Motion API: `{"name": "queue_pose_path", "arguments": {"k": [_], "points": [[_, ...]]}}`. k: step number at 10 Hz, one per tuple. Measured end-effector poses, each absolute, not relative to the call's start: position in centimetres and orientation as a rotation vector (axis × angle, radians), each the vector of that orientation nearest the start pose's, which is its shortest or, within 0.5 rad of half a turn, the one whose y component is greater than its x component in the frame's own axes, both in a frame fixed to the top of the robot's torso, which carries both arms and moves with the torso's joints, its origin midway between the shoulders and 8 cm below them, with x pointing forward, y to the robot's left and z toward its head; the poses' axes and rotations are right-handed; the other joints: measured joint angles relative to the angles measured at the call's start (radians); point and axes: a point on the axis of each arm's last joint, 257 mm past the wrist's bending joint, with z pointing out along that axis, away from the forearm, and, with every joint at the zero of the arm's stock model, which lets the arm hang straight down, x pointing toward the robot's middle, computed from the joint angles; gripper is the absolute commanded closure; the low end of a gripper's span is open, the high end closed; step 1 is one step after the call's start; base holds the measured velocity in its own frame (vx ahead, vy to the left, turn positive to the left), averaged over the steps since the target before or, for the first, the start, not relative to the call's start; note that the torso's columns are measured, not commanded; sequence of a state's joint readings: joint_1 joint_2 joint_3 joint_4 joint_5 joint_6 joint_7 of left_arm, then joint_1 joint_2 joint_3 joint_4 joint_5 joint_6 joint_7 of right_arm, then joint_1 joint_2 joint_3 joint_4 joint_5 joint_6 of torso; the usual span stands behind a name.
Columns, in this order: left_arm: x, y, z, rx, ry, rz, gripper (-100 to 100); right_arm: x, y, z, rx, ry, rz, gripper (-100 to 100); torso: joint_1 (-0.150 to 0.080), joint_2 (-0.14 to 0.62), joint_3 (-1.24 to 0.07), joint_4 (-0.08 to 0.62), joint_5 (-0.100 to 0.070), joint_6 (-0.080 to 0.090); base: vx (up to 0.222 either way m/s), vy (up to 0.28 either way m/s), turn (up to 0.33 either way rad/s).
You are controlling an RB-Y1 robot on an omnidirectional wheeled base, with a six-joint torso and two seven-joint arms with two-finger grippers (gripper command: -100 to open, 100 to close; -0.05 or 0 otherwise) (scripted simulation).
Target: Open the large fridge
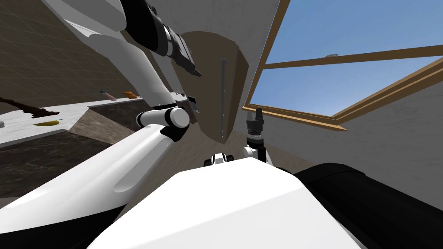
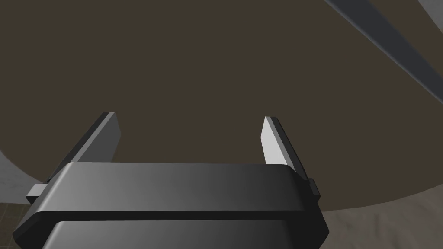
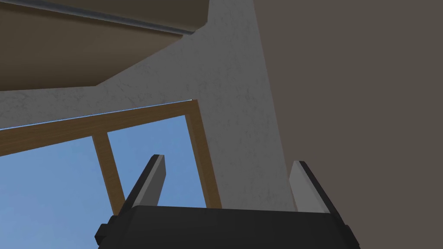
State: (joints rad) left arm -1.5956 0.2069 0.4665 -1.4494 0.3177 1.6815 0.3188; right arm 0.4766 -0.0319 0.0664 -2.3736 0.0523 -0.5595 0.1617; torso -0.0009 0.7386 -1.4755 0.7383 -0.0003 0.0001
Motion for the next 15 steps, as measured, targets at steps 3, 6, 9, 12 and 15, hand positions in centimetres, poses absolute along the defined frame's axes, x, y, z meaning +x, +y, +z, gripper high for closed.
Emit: {"name": "queue_pose_path", "arguments": {"k": [3, 6, 9, 12, 15], "points": [[56.5, 9.4, 30.4, -1.584, 1.528, -1.663, -100, 31.6, -23.9, 8.1, 0.418, 0.571, 1.228, 0, 0.0, -0.001, -0.001, -0.001, 0.0, 0.0, 0.081, -0.225, 0.016], [56.1, 10.5, 31.2, -1.634, 1.491, -1.632, -100, 31.6, -23.9, 8.1, 0.418, 0.571, 1.228, 0, 0.001, -0.001, -0.001, 0.0, 0.001, 0.0, 0.074, -0.224, 0.019], [55.6, 11.7, 31.9, -1.69, 1.446, -1.6, -100, 31.6, -23.9, 8.1, 0.418, 0.571, 1.229, 0, -0.001, -0.002, -0.001, -0.001, 0.0, 0.0, 0.085, -0.256, 0.02], [55.5, 12.0, 32.1, -1.71, 1.43, -1.582, -100, 31.6, -23.9, 8.0, 0.418, 0.571, 1.228, 0, 0.008, -0.002, -0.001, 0.0, 0.003, -0.001, 0.069, -0.079, -0.013], [55.0, 11.6, 32.7, -1.691, 1.438, -1.602, 100, 31.6, -23.9, 8.1, 0.417, 0.571, 1.228, 0, 0.009, 0.003, 0.002, -0.002, 0.002, 0.001, -0.035, 0.153, -0.02]]}}
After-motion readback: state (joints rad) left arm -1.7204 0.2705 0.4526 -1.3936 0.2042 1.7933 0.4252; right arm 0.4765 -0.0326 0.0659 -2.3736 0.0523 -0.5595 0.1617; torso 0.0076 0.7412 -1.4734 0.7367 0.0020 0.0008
